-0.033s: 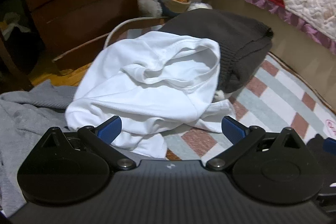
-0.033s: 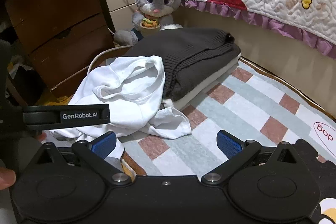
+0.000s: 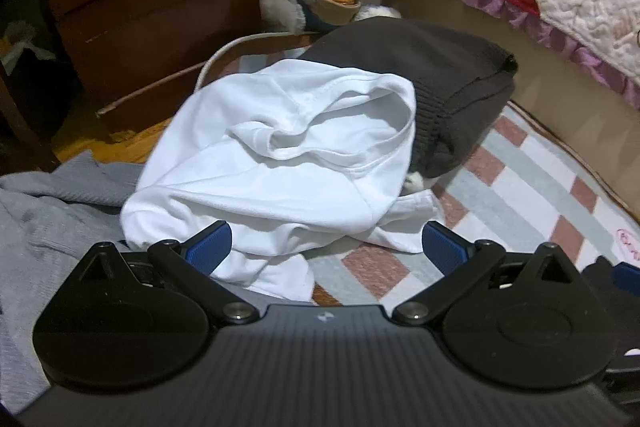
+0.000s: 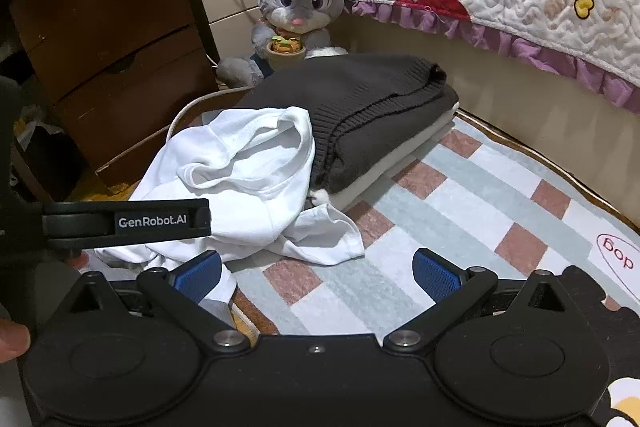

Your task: Fold clothes

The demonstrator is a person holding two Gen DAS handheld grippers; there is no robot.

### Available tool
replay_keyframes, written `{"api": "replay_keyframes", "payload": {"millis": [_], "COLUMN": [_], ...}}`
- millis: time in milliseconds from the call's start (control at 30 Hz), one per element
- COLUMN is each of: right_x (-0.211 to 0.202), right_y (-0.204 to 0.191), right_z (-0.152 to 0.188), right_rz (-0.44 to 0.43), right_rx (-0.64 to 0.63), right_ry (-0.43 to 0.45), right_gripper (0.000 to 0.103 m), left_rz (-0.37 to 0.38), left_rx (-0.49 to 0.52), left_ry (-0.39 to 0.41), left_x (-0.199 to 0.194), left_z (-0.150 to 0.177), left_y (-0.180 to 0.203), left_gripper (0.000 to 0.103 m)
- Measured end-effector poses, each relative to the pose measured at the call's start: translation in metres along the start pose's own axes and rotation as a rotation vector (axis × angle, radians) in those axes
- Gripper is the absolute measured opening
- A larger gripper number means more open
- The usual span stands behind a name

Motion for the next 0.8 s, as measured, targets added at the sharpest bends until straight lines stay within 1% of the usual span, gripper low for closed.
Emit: {"api": "replay_keyframes", "payload": {"millis": [267, 367, 433, 467, 600, 800], "right_x": [0.000, 0.000, 0.001, 0.005, 0.008, 0.010], "right_y": [0.000, -0.001, -0.001, 0.001, 0.004, 0.005], "right_z": [-0.002, -0.001, 0.000, -0.001, 0.000, 0.001], "right_rz": [0.023, 0.020, 0.014, 0.013, 0.006, 0.000], "right_rx": [-0.002, 0.005, 0.014, 0.015, 0.022, 0.029], "right_ry": [0.026, 0.027, 0.022, 0.013, -0.008, -0.030], "right_gripper": [0.103, 0.103, 0.103, 0.103, 0.103, 0.103], "left_rz": [-0.024, 0.039, 0.070, 0.074, 0.045, 0.060], "left_rx": [-0.017, -0.066, -0.076, -0.075, -0.049, -0.064], "left_ry": [0.040, 0.007, -0.021, -0.027, -0.018, -0.023], "left_x": [0.009, 0.012, 0.019, 0.020, 0.023, 0.022], "left_z": [0.000, -0.001, 0.000, 0.000, -0.001, 0.000], "left_y": [0.006, -0.011, -0.020, -0.022, -0.023, -0.022], "left_gripper": [0.103, 0.103, 0.103, 0.103, 0.103, 0.103]}}
Point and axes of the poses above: each gripper's, at about its wrist camera, not at the fingertips, and x roughly the way its jaws point, y to its right, z to its underside, the point moved 6 cm from there along x, roughly the way its jaws point, and after that the axes turned 13 degrees about -x, right-handed, at the moved point
